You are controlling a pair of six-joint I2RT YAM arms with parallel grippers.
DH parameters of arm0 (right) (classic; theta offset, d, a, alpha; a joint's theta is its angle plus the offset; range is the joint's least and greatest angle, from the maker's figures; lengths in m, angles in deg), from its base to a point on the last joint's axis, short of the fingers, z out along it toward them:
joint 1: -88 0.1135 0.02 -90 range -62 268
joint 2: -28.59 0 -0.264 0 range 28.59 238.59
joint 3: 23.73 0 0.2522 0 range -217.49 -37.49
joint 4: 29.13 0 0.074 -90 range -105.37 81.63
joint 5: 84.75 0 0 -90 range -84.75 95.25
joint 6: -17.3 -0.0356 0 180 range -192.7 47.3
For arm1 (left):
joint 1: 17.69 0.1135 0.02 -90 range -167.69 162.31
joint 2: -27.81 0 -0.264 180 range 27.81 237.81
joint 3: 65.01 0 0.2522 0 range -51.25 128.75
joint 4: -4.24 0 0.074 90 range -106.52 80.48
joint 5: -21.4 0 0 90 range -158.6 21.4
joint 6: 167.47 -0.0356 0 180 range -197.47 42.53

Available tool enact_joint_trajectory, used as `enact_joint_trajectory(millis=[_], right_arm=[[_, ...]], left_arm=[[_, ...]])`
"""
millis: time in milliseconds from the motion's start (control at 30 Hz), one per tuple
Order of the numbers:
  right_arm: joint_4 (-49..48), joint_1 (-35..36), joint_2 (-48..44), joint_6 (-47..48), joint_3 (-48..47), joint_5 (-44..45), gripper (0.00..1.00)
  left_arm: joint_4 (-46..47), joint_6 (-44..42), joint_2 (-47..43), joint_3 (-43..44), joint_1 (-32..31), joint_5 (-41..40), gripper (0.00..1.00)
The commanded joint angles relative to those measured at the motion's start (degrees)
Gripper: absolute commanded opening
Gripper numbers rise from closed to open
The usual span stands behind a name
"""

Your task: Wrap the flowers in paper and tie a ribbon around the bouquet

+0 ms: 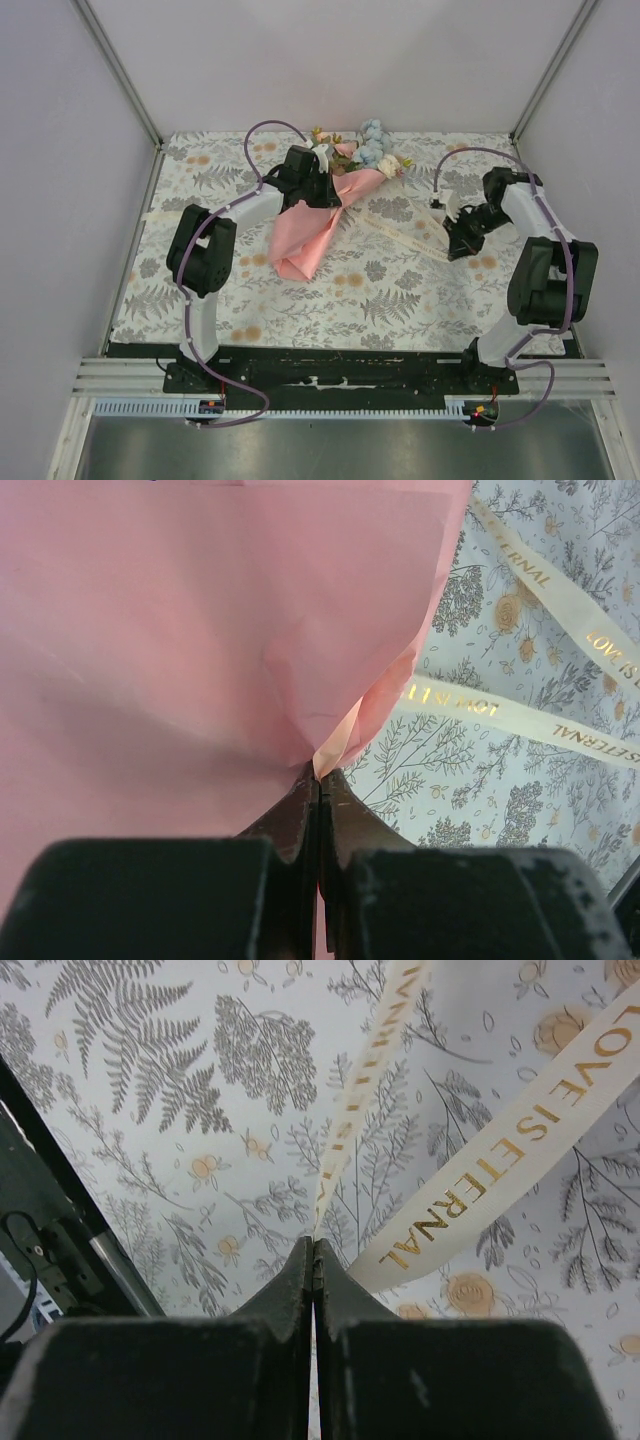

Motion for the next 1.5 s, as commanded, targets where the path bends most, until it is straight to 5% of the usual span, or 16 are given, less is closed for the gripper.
enact_joint_trajectory(millis=[0, 100, 200, 267, 367, 433, 533, 633, 867, 1033, 1100, 1167, 1467], right_arm=[[4.86, -4.34, -2.82, 10.44, -0.60, 0.93, 0.00], [5.73, -4.35, -2.03, 13.43, -0.16, 1.55, 0.01], [10.12, -3.47, -0.45, 14.06, -3.22, -1.25, 0.40], [12.24, -3.21, 1.13, 11.88, -7.35, -4.93, 0.56], [7.96, -3.21, 6.21, -0.04, -17.09, -11.88, 0.67], [-2.64, -3.03, 9.39, -15.47, -21.85, -13.21, 0.69], [-23.72, -0.23, 10.54, -35.64, -21.18, -3.85, 0.69], [-33.27, 3.81, 14.04, -39.38, -21.77, 4.07, 0.69], [-32.40, 9.62, 28.54, -37.01, -31.79, 15.25, 0.71], [-33.11, 10.42, 32.07, -34.29, -32.24, 21.92, 0.55], [-32.49, 10.33, 32.16, -32.62, -31.98, 23.43, 0.33], [-30.49, 10.42, 30.42, -30.86, -30.66, 24.75, 0.00], [-24.41, 2.87, 1.52, -23.21, -1.06, 10.80, 0.00]], left_arm=[[2.80, 2.04, -2.58, 0.53, 0.46, 0.07, 0.02], [2.97, 2.39, -1.79, 0.44, 0.54, 0.68, 0.02], [3.15, 3.00, -0.74, 0.53, 0.54, 1.74, 0.02], [3.41, 2.92, -0.65, 0.18, 0.54, 2.09, 0.02], [3.50, 2.39, -0.82, -0.61, 0.54, 2.97, 0.02], [3.59, 2.48, -0.74, -0.79, 0.54, 3.23, 0.02], [3.76, 2.56, -0.82, -1.14, 0.46, 3.32, 0.02], [3.85, 2.65, -0.73, -1.31, 0.54, 3.59, 0.02], [3.85, 2.30, -0.30, -1.49, 0.63, 3.41, 0.02], [4.55, 3.26, -0.73, -1.84, 0.72, 3.59, 0.02], [5.08, 4.32, -0.91, -2.19, 0.72, 3.85, 0.02], [5.26, 5.72, -1.09, -2.19, 0.72, 3.85, 0.02], [10.60, 11.44, -2.58, -3.69, 0.28, 3.67, 0.02]])
